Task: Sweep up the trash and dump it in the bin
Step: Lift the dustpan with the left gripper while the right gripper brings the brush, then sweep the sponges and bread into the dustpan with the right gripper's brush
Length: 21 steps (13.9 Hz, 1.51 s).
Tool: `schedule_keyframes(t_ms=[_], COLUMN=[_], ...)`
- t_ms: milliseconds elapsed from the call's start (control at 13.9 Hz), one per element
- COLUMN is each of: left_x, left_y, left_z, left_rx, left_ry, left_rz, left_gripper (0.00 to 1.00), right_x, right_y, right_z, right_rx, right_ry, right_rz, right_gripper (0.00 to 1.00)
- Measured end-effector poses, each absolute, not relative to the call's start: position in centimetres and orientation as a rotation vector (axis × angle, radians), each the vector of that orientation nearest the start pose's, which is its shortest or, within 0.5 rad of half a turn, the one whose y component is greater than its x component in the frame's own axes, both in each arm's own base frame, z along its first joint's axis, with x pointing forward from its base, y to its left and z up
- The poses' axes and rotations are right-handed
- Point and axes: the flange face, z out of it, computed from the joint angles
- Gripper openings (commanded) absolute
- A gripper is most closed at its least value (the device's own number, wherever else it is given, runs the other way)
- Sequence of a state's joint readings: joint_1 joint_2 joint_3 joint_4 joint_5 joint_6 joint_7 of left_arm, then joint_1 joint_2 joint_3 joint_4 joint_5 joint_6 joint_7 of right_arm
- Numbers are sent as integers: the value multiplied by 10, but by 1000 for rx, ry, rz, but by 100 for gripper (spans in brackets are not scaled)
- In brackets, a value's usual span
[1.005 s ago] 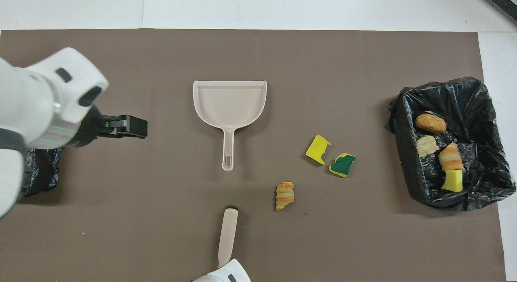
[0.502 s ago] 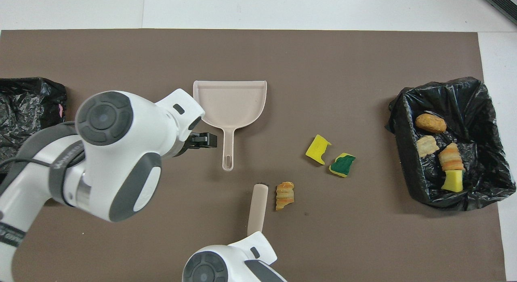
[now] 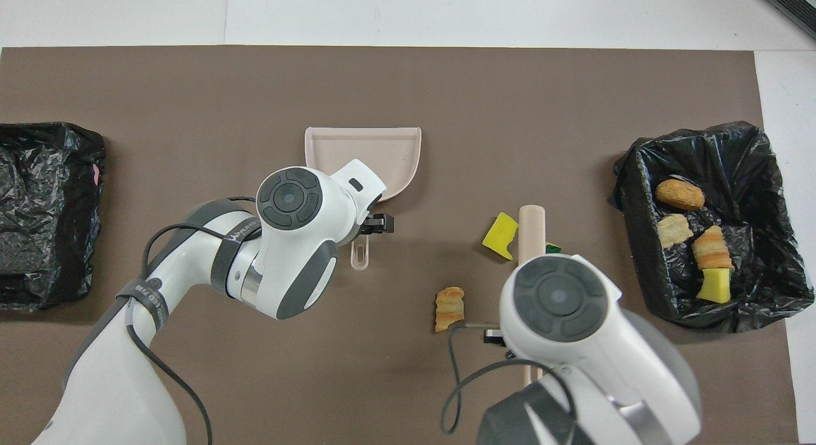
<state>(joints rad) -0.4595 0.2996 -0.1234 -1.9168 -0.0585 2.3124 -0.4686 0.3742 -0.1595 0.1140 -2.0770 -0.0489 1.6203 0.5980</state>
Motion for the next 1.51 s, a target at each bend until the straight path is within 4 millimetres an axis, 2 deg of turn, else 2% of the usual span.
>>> schedule_keyframes(t_ms=[144,215,287,359,431,502,718,933,1076,1220,1363,1507], left_x=[527,528,529,530,530,530,531,532,530,529,532,538], left_y=[-343,-343,-343,-343,-343,-343,-340,-320,-301,-288,-275,-256], left_z=[348,350,352,353,353,353,353,365,380,388,388,385], left_rx=[-3264,-3266,-3268,-3268,-3261,-3243,-3176,-3055,-2976,-2872,-2752,-2626], left_ry=[111,109,108,110,122,148,259,619,825,1068,1317,1561], left_rz=[-90,-98,-105,-109,-116,-131,-160,-64,24,68,116,163], left_gripper=[66,43,28,16,10,6,1,2,0,0,0,0], right_x=[441,448,452,452,449,445,433,422,417,417,415,413], right_y=[169,147,126,111,103,100,95,94,111,136,164,183], right_z=[464,452,437,423,411,400,369,346,336,326,325,329], right_rx=[-3306,-3290,-3276,-3266,-3261,-3259,-3251,-3245,-3245,-3240,-3224,-3200], right_ry=[166,137,99,71,52,43,-23,-82,-147,-229,-251,-277], right_rz=[373,365,365,377,388,387,357,351,361,328,312,302], right_gripper=[0,0,0,0,0,0,0,0,0,0,0,0])
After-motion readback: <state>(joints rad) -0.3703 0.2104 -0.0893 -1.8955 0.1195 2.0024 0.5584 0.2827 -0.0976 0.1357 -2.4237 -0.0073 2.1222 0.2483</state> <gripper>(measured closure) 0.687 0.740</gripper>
